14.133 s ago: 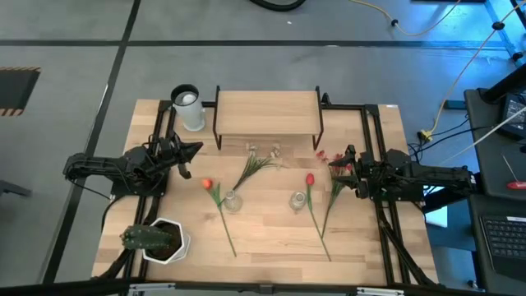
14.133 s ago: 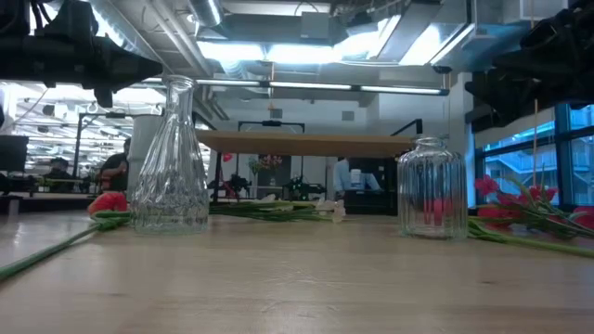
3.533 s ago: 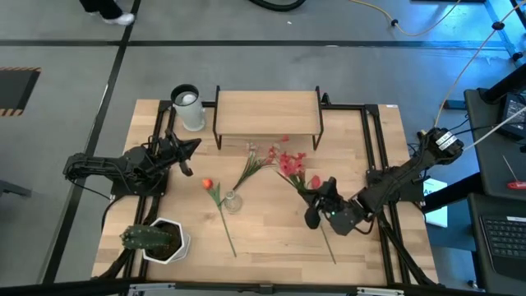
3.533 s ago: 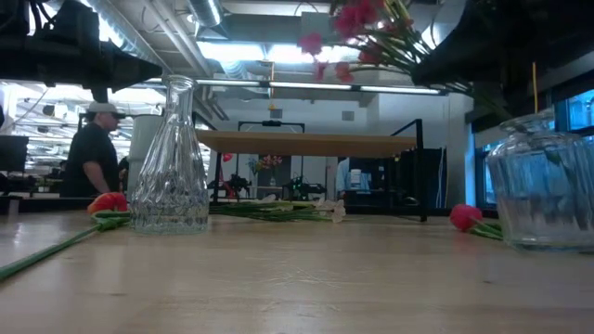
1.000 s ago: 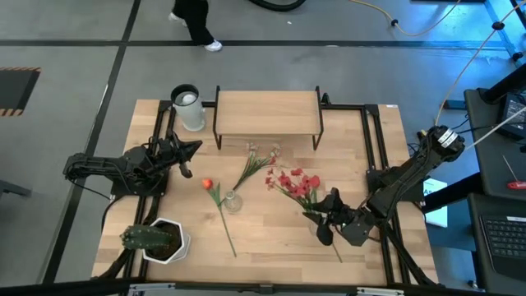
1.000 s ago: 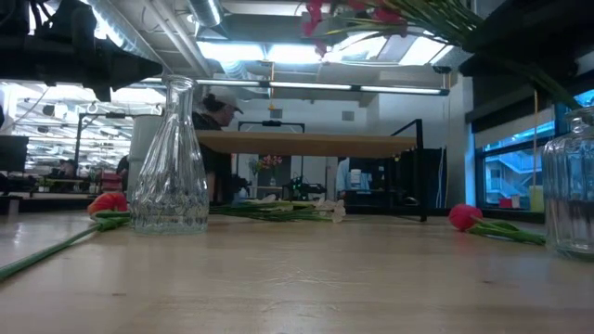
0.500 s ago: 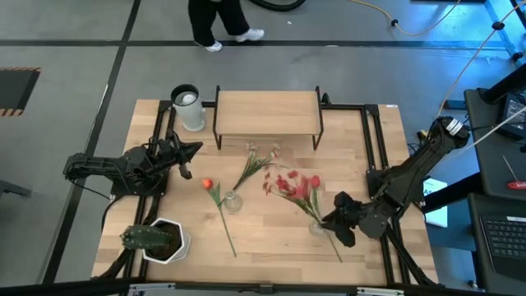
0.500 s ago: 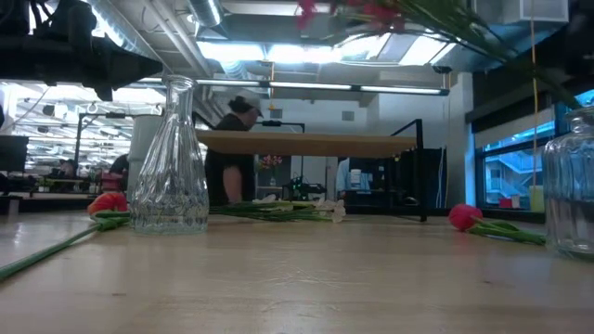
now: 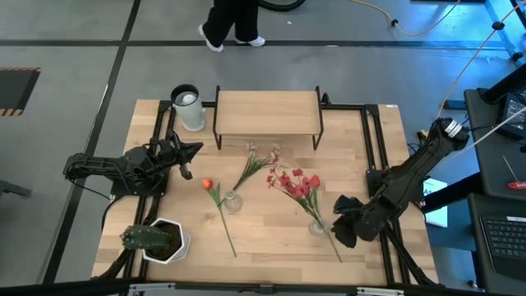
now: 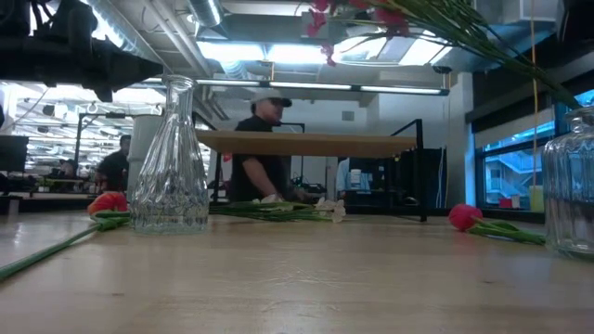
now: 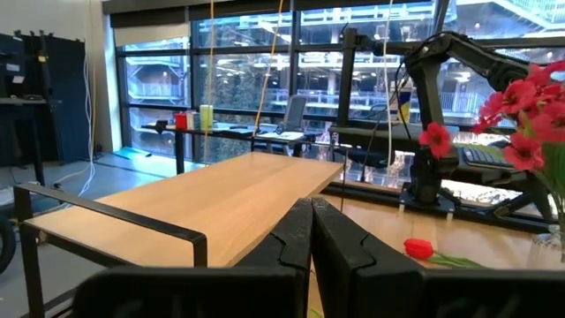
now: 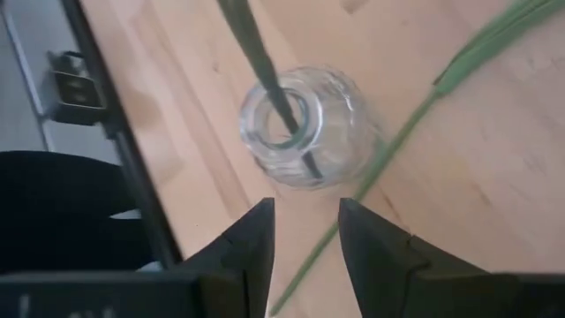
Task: Pick and place flowers into a vace then onto a shelf
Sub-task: Adjust the right transparent vase
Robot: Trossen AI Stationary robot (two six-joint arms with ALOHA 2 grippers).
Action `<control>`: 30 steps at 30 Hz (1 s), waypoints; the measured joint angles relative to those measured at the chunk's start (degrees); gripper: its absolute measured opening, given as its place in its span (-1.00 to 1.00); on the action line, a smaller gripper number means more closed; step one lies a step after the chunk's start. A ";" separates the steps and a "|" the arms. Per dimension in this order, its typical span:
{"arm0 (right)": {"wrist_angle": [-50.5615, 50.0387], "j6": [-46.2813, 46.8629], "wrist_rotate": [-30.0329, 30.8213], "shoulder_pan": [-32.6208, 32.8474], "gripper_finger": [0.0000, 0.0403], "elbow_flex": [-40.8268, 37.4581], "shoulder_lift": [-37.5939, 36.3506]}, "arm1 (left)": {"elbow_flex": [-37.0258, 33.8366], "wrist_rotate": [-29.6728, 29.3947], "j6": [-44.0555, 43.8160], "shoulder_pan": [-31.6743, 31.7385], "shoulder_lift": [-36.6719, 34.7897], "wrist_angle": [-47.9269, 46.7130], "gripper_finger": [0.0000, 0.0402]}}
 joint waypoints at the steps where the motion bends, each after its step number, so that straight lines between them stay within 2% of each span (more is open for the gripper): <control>1: 0.22 -0.18 0.00 0.00 -0.36 0.00 0.83 | 0.00 0.00 0.00 0.00 0.00 -0.47 -0.98; 14: 9.32 -2.23 -0.11 -0.84 -0.36 0.00 12.64 | 0.00 -0.28 0.00 0.00 0.00 -1.94 -0.98; 23: 15.59 -10.43 0.42 -6.59 -0.36 -0.04 16.80 | 0.00 -0.27 0.00 0.00 0.00 -2.04 -0.98; 30: 16.04 -15.65 0.46 -10.91 -0.36 -0.04 17.44 | 0.00 -0.26 -0.01 0.00 0.00 -2.02 -0.98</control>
